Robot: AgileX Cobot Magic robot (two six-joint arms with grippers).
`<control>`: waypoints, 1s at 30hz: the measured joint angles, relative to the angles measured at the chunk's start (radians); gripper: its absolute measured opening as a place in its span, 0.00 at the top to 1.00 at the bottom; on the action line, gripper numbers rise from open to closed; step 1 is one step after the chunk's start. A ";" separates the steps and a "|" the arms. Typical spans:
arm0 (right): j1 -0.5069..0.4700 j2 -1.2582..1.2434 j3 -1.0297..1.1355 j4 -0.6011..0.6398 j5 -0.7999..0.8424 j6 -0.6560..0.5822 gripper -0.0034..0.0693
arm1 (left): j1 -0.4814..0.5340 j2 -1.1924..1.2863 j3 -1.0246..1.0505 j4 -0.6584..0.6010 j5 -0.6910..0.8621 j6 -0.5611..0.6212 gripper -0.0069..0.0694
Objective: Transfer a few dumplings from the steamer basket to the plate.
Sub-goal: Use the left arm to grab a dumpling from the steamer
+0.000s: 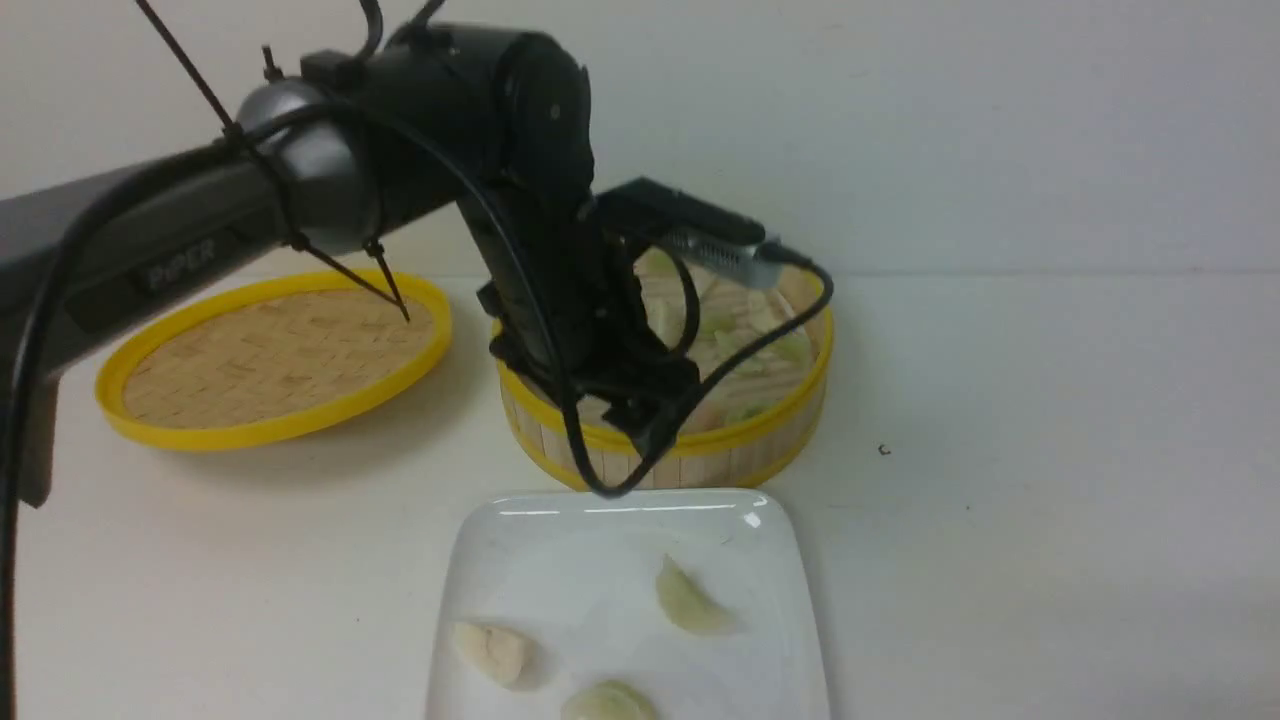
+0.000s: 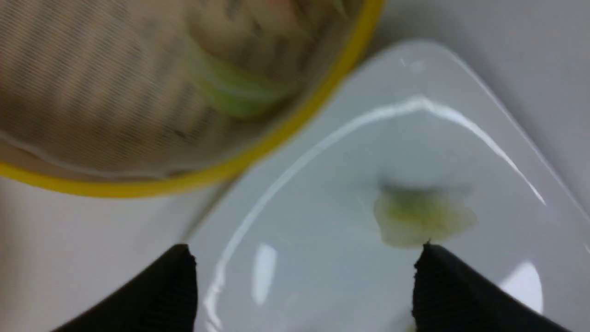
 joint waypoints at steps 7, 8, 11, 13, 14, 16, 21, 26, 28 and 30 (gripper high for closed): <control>0.000 0.000 0.000 0.000 0.000 0.000 0.97 | 0.007 0.092 -0.217 0.108 -0.032 -0.132 0.32; 0.000 0.000 0.000 0.000 0.000 0.000 0.97 | 0.008 0.104 -0.225 0.108 -0.033 -0.133 0.32; 0.000 0.000 0.000 0.000 0.000 0.000 0.97 | 0.011 0.203 -0.259 0.109 -0.041 -0.145 0.33; 0.000 0.000 0.000 0.000 0.000 0.000 0.97 | 0.011 0.276 -0.263 0.108 -0.041 -0.151 0.32; 0.000 0.000 0.000 0.000 0.000 0.000 0.97 | 0.011 0.287 -0.263 0.106 -0.041 -0.151 0.32; 0.000 0.000 0.000 0.000 0.000 0.000 0.97 | 0.011 0.334 -0.263 0.088 -0.042 -0.157 0.32; 0.000 0.000 0.000 0.000 0.000 0.000 0.97 | 0.011 0.383 -0.267 0.074 -0.047 -0.159 0.33; 0.000 0.000 0.000 0.000 0.000 0.000 0.97 | 0.011 0.405 -0.272 0.049 -0.045 -0.161 0.57; 0.000 0.000 0.000 0.000 0.000 0.000 0.97 | 0.012 0.406 -0.275 0.046 -0.050 -0.163 0.68; 0.000 0.000 0.000 0.000 0.000 0.000 0.97 | 0.012 0.406 -0.278 0.044 -0.040 -0.163 0.67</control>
